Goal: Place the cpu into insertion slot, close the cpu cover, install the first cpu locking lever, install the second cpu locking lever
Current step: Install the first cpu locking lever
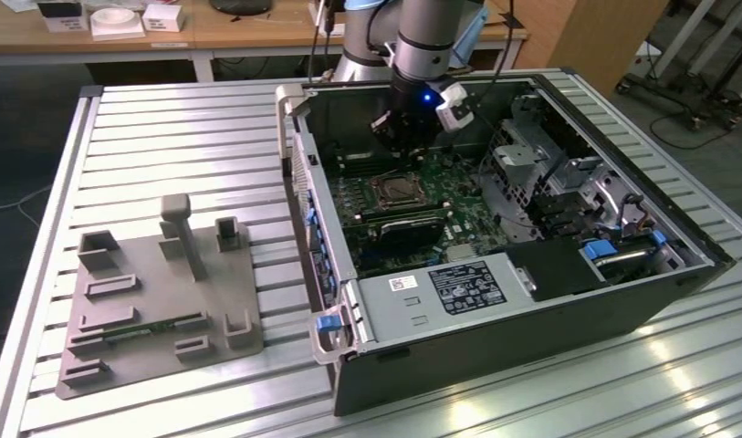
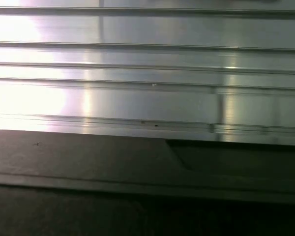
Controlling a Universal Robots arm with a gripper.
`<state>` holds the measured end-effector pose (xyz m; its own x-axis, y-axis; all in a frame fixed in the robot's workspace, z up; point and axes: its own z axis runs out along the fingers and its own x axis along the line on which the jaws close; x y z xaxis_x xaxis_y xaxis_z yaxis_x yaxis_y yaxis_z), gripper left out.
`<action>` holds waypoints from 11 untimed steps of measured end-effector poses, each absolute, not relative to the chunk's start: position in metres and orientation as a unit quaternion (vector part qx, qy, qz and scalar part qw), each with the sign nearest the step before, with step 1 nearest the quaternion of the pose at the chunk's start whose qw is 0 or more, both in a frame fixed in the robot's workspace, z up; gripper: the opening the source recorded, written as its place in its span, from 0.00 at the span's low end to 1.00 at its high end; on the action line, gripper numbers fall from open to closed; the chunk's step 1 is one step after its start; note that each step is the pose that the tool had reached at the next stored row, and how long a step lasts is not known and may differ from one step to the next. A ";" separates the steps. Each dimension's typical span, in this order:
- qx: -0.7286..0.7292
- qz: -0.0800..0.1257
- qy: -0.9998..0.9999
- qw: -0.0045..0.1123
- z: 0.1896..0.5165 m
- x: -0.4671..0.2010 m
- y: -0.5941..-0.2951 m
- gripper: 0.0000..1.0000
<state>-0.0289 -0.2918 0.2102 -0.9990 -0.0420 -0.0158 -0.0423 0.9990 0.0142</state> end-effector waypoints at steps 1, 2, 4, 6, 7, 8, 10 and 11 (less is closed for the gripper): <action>-0.021 0.007 1.000 0.008 0.210 -0.029 -0.292 0.10; -0.021 0.007 1.000 0.008 0.209 -0.029 -0.292 0.10; -0.021 0.007 1.000 0.008 0.208 -0.029 -0.292 0.10; -0.021 0.007 1.000 0.008 0.207 -0.029 -0.292 0.10; -0.021 0.007 1.000 0.008 0.207 -0.029 -0.292 0.10; -0.021 0.007 1.000 0.008 0.206 -0.029 -0.292 0.10; -0.021 0.007 1.000 0.008 0.206 -0.028 -0.292 0.10; -0.021 0.007 1.000 0.008 0.205 -0.028 -0.292 0.10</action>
